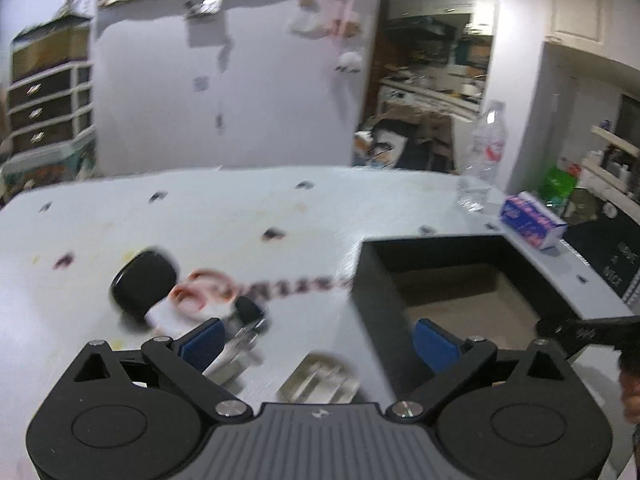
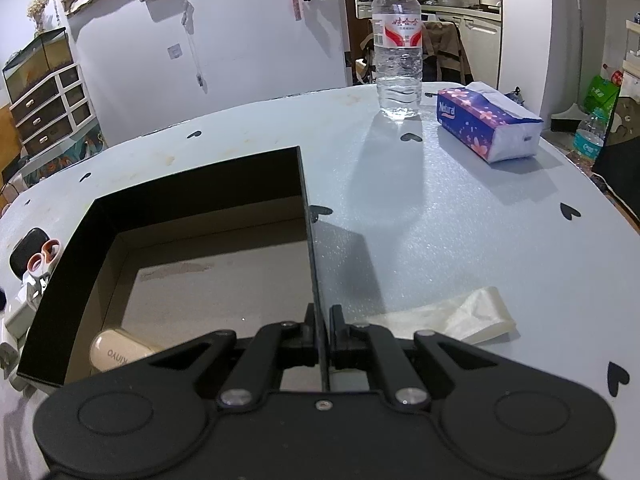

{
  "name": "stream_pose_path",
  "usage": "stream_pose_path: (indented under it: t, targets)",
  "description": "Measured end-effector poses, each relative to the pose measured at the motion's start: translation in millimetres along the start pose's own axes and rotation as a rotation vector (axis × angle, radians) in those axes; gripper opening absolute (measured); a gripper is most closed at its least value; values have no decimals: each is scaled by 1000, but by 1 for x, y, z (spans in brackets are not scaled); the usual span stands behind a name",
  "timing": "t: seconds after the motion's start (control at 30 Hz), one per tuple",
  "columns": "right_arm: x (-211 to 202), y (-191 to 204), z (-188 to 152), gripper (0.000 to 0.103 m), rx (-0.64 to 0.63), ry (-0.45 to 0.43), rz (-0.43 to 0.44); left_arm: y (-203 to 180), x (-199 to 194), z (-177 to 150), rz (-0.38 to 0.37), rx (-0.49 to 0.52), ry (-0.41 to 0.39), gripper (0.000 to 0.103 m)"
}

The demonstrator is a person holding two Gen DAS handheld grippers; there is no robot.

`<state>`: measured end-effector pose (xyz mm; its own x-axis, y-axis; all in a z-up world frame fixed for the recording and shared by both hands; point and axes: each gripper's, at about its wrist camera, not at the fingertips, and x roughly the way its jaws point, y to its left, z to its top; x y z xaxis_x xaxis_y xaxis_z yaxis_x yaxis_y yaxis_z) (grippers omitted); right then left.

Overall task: Organize rigid objects
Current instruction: 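Lift the beige earbud case with the left gripper into the black box, then grasp the white plastic holder with the left gripper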

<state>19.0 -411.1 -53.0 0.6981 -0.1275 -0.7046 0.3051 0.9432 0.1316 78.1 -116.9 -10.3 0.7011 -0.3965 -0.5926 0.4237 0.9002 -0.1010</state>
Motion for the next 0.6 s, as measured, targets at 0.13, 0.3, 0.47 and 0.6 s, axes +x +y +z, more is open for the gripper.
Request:
stream_pose_path:
  t: [0.13,0.3,0.47,0.6]
  targets:
    - [0,0,0,5,1,-1,-4,17,-2,-17,28,-41,26,100]
    - [0,1,-1,5,7,-3,-8,25,-3,-34,59,-33,43,99]
    - [-1,2,-1,5,6,-4,-12,27,1,-49,64,19,47,98]
    - [-1,2,-1,5,8,-4,-15,25,-3,-51,20,40,41,88]
